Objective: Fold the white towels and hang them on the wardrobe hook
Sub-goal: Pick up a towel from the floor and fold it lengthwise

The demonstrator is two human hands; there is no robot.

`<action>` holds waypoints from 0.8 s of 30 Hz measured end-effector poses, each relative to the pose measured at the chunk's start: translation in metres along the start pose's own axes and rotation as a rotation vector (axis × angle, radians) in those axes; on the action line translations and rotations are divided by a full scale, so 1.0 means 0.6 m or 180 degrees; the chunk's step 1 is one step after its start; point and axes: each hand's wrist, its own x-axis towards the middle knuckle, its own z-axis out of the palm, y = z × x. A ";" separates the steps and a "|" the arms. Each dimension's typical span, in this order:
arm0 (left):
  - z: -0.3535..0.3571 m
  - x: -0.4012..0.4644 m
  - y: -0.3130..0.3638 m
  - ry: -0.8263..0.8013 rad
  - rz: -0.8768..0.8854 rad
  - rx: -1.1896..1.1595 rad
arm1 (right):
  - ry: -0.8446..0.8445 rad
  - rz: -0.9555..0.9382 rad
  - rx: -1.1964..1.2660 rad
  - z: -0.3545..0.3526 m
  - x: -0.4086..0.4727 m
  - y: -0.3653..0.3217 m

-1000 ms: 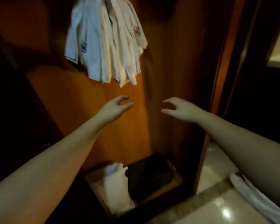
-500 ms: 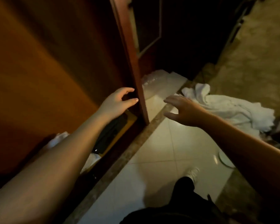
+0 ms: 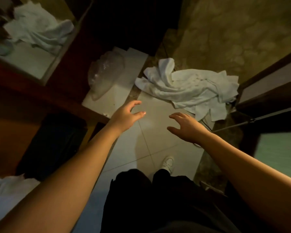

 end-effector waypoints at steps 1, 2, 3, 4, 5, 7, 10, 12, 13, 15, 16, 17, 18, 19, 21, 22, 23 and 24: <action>0.013 0.031 0.008 -0.0079 -0.0004 0.0032 | -0.0008 0.0088 0.0035 -0.005 0.015 0.021; 0.025 0.064 0.015 -0.0148 -0.0001 0.0066 | -0.0012 0.0175 0.0063 -0.009 0.031 0.043; 0.038 0.097 0.022 -0.0220 -0.0004 0.0117 | -0.0011 0.0264 0.0084 -0.012 0.047 0.064; 0.050 0.133 0.028 -0.0292 -0.0006 0.0180 | -0.0004 0.0365 0.0100 -0.015 0.066 0.086; 0.062 0.168 0.030 -0.0366 -0.0018 0.0264 | -0.0003 0.0475 0.0123 -0.017 0.083 0.106; 0.085 0.243 0.032 -0.0487 -0.0021 0.0508 | -0.0016 0.0713 0.0165 -0.020 0.120 0.145; 0.116 0.367 0.025 -0.0654 0.0059 0.0888 | -0.0178 0.1036 0.0149 -0.022 0.186 0.200; 0.130 0.451 0.026 -0.0841 0.0038 0.1086 | -0.0314 0.1233 0.0153 -0.025 0.239 0.236; 0.135 0.494 0.025 -0.0946 -0.0008 0.1172 | -0.0367 0.1323 0.0160 -0.026 0.268 0.252; 0.139 0.577 0.022 -0.1133 -0.0097 0.1301 | -0.0504 0.1455 0.0191 -0.030 0.331 0.282; 0.142 0.616 0.020 -0.1200 -0.0109 0.1361 | -0.0596 0.1484 0.0201 -0.034 0.361 0.296; 0.144 0.652 0.018 -0.1253 -0.0107 0.1423 | -0.0669 0.1501 0.0200 -0.037 0.392 0.310; 0.146 0.686 0.016 -0.1294 -0.0100 0.1484 | -0.0723 0.1523 0.0202 -0.040 0.421 0.323; 0.149 0.719 0.014 -0.1330 -0.0094 0.1530 | -0.0757 0.1562 0.0232 -0.045 0.451 0.337; 0.162 0.780 0.007 -0.1408 -0.0072 0.1607 | -0.0806 0.1656 0.0321 -0.048 0.509 0.370; 0.171 0.810 0.003 -0.1459 -0.0053 0.1654 | -0.0838 0.1709 0.0369 -0.047 0.537 0.390; 0.183 0.839 -0.002 -0.1520 -0.0045 0.1692 | -0.0849 0.1769 0.0424 -0.043 0.563 0.412; 0.197 0.867 -0.007 -0.1576 -0.0054 0.1720 | -0.0829 0.1836 0.0498 -0.038 0.590 0.435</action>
